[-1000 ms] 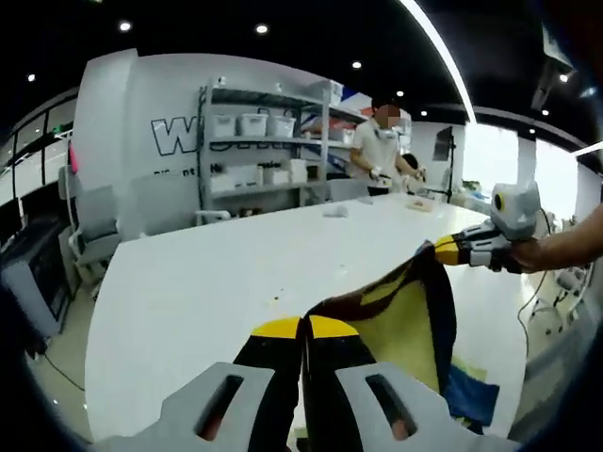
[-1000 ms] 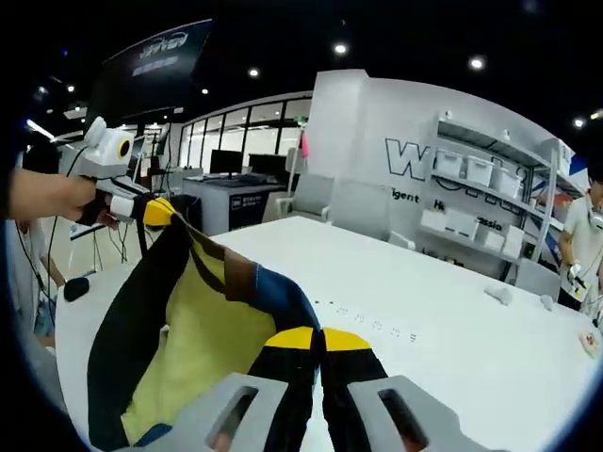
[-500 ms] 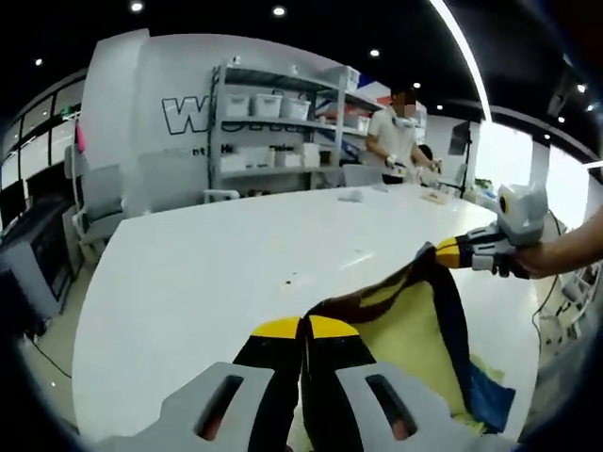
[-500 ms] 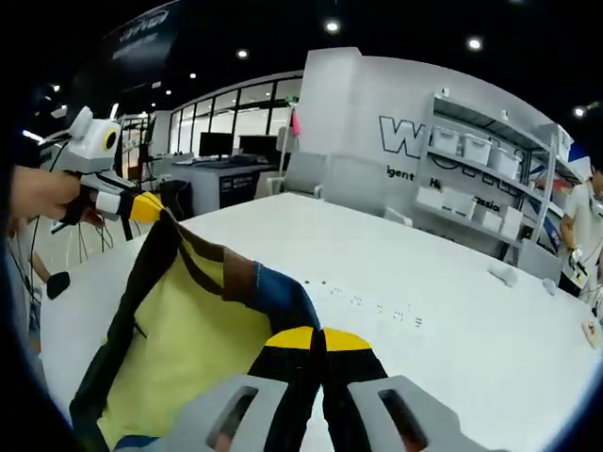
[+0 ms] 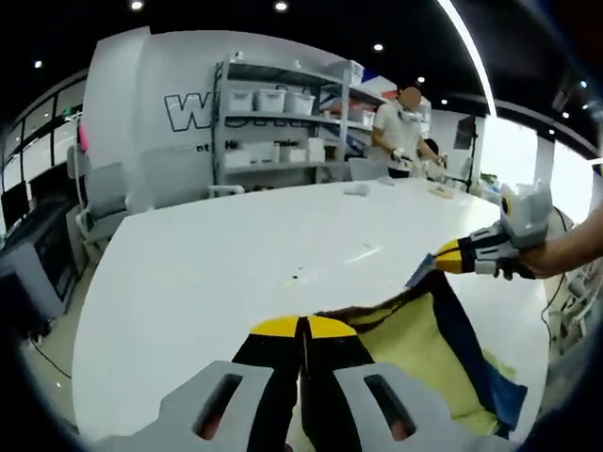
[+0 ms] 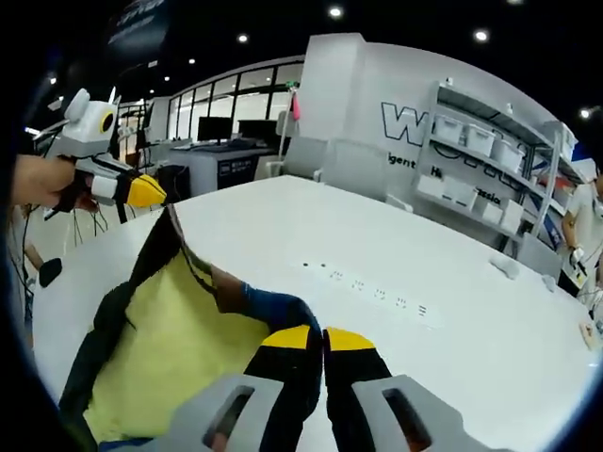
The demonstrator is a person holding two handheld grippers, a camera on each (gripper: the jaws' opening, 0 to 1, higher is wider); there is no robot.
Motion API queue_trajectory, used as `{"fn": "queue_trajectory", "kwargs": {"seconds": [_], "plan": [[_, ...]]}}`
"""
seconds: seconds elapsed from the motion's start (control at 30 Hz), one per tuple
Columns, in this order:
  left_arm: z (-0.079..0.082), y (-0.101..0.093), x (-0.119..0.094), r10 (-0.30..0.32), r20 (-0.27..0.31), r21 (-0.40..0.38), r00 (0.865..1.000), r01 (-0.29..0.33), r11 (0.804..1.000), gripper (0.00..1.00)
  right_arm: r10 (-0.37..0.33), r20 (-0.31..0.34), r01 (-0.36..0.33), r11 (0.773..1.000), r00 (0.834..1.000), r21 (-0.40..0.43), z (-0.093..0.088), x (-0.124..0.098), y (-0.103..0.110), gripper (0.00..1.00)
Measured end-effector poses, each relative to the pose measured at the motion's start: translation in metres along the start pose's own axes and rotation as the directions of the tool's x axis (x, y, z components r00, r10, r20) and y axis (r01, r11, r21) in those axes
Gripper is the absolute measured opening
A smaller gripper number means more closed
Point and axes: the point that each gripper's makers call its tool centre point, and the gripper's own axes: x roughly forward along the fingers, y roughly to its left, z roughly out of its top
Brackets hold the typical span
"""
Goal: Fold the garment on the visible template until the final outline fits inside the template.
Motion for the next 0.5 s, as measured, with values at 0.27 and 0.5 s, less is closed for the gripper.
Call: {"fn": "queue_trajectory", "kwargs": {"seconds": [0.27, 0.5], "plan": [[0.0, -0.006, -0.01, -0.014, 0.009, 0.024, 1.0, 0.014, 1.0, 0.04, 0.008, 0.005, -0.008, 1.0, 1.0, -0.015, -0.003, -0.014, 0.003, 0.0], [-0.018, -0.014, -0.018, -0.033, -0.016, 0.029, 0.999, 0.034, 0.999, 0.07, 0.026, 0.01, -0.025, 0.999, 1.0, -0.02, -0.009, -0.026, 0.012, 0.01]]}}
